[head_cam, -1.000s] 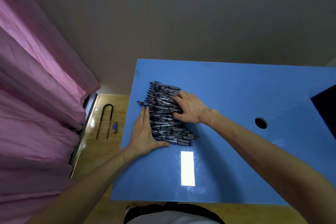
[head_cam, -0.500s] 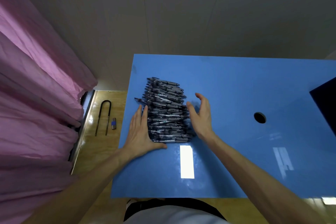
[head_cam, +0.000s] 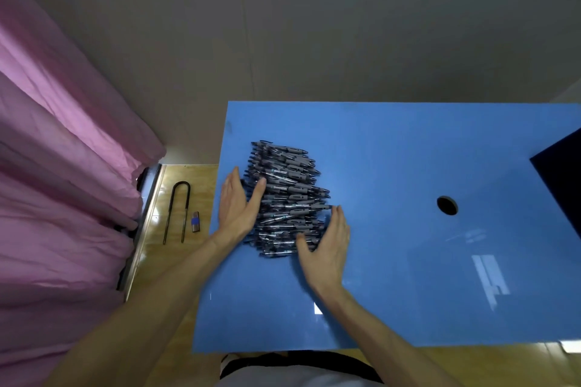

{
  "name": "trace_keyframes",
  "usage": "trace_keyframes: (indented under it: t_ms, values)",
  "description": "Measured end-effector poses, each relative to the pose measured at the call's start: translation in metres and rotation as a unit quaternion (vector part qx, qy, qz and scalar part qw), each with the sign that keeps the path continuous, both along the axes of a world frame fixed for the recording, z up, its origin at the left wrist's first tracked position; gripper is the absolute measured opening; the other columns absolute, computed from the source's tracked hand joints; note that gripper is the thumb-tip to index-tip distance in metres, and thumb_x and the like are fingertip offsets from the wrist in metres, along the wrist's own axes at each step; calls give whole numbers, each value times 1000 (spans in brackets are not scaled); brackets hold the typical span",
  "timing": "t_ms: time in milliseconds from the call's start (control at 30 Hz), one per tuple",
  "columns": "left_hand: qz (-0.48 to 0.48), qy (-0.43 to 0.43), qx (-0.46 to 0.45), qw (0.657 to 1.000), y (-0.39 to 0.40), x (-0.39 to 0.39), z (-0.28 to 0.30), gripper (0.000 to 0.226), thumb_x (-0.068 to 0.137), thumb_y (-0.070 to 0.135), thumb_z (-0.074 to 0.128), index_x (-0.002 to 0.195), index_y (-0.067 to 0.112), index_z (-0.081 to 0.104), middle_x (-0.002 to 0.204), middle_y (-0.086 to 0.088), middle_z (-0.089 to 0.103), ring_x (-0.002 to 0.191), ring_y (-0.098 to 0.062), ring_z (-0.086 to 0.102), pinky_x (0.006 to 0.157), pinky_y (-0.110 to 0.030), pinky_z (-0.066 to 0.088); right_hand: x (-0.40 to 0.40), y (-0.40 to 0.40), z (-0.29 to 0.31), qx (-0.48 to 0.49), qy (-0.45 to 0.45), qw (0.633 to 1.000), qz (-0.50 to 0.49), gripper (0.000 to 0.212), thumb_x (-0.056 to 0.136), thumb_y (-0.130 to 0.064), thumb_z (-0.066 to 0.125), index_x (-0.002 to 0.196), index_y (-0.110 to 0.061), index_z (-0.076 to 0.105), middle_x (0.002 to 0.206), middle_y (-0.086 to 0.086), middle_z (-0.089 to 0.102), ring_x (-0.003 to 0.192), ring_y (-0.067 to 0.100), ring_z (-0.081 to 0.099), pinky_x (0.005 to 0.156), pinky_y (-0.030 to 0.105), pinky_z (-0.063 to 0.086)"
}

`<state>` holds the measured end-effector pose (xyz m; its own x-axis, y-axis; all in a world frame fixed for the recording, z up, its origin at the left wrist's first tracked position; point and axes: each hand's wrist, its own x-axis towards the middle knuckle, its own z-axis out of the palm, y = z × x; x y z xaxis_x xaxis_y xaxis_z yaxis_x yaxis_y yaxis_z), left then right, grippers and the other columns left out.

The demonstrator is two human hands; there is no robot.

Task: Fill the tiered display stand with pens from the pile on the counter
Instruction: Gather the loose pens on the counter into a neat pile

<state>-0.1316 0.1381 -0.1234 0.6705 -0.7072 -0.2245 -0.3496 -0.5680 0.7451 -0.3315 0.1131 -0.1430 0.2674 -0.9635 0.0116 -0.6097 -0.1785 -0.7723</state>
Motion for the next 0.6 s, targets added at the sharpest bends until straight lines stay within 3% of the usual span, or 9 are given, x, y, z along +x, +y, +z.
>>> trace_keyframes:
  t_ms: [167,333,467,600]
  values:
    - [-20,31,-55,998,7,-18,-3,103,86,85,35,164,24,6,171,4,12,156,-15,14,127,-44,19,19,7,6,33,-5,999,10,97,82,-42,52,161,-8,7,170,7,1,156,20,3,127,46,11]
    - [-32,-1,-76,997,22,-26,0,112,81,93,29,164,24,-2,172,9,-5,157,-7,-1,129,-44,12,24,10,3,16,13,1000,10,90,92,-36,55,161,-9,5,169,6,-5,156,21,1,126,48,13]
    - [-162,-117,-52,978,57,-37,0,123,76,92,47,164,23,-3,171,5,-10,157,-10,-9,128,-38,1,6,6,2,3,-17,999,50,79,101,-39,48,162,-15,5,170,-2,-9,155,12,-5,127,45,11]
    - [-287,-237,0,928,82,-39,-9,144,63,92,63,164,15,-5,170,-6,-16,158,-26,-13,127,-54,6,-21,-11,1,-59,11,985,163,92,92,-39,58,163,-16,4,170,1,-7,157,17,-3,126,41,10]
